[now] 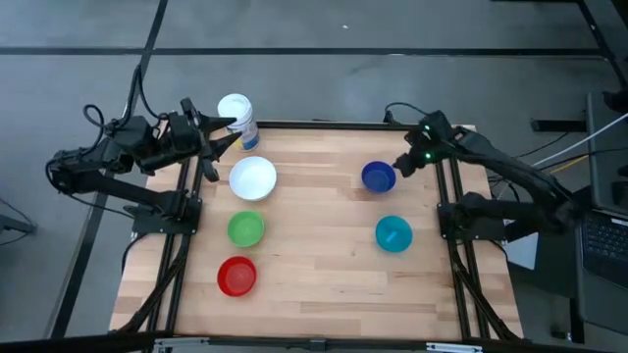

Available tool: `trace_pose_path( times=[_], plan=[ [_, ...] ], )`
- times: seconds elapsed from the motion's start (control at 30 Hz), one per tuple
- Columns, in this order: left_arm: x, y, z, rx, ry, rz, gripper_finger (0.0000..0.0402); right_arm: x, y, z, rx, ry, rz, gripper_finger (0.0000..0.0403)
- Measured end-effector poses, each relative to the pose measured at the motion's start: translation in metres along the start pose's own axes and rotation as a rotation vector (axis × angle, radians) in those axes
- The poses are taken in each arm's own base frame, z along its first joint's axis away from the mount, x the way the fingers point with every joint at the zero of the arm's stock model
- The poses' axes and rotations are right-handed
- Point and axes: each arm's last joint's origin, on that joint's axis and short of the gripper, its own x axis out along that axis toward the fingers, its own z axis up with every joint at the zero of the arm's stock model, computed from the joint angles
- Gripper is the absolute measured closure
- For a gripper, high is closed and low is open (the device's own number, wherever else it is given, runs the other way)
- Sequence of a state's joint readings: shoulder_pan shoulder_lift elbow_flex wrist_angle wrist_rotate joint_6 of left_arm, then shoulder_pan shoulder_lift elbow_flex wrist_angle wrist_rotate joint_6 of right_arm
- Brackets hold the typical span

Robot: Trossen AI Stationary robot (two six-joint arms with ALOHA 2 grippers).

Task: Nest bowls inside each other
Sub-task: Stack the blue bowl on top of the white bowl

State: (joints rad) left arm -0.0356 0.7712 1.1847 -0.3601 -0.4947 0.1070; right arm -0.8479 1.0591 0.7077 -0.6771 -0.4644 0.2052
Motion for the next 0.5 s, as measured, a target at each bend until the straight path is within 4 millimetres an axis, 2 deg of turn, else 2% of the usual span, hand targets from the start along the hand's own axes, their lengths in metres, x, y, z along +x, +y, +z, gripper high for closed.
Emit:
trace_pose_path(
  times=[0.23,0.5],
  plan=[
    [0.001,0.002,0.004,-0.015,-0.039,-0.018,0.0245,0.032,-0.016,0.03,0.008,0.15,0.02,0.0314],
    [0.001,0.002,0.005,-0.026,-0.047,-0.019,0.0245,0.044,-0.019,0.051,-0.057,0.222,-0.041,0.0295]
  ],
)
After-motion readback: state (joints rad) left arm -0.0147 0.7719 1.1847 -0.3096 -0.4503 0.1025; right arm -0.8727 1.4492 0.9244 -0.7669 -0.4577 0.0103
